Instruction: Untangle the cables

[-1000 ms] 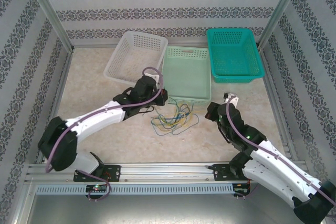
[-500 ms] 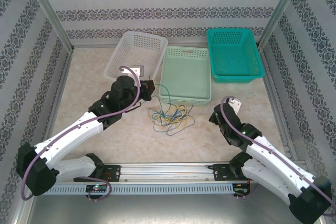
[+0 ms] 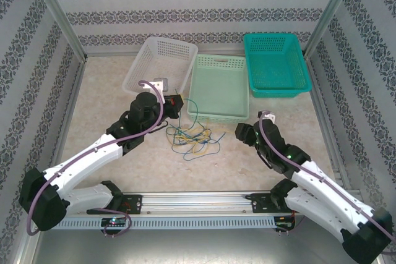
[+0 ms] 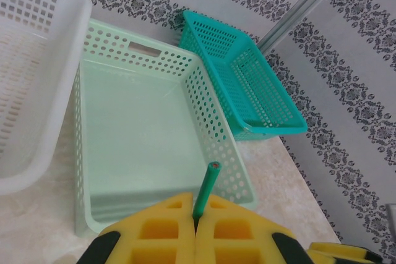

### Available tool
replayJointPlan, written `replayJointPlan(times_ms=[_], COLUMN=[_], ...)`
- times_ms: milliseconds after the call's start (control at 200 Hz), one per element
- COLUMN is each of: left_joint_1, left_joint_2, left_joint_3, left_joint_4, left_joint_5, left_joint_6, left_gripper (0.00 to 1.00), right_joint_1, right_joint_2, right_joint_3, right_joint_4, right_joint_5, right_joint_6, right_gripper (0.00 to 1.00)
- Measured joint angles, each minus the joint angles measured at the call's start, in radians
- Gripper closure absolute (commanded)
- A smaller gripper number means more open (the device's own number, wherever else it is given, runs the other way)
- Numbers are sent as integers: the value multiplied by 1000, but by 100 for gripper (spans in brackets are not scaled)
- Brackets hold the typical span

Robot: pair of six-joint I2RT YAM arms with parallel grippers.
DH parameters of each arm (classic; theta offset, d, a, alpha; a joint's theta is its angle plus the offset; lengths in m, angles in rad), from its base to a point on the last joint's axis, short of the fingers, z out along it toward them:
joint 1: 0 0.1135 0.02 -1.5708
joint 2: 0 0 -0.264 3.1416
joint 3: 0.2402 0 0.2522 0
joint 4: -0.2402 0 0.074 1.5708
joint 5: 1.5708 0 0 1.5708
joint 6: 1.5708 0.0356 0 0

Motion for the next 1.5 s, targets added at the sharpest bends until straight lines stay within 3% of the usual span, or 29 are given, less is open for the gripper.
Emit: replayJointPlan(times_ms=[355,540,719,864,1024,1314,1499], left_joint_1=[0,0,0,0,0,0,0], left_joint_2=[51,56,86,115,116,113,115], left_joint_3=[2,10,34,50,52,47,47], left_joint_4=[7,3,-4,-15,-16,8,70], left_joint_5=[12,11,12,26,34,56,92], left_joint_6=[-22,-22,-22,-22,-22,-23,-39], left_gripper=[100,100,100,100,100,100,100], right_joint_1=[41,43,8,3,3,65,143], right_joint_2=[-16,-116,-140,-13,57,48,122], right_joint_3=[28,41,46,130,157,40,28], right_joint_4=[-42,-5,-32,-195,-215,63,152], right_joint_5=[-47,-24,-5,51,19,-127,-141], right_joint_6=[-133,-170,-134,-131,-158,-157,-155], right_gripper=[18,10,13,16,18,24,24])
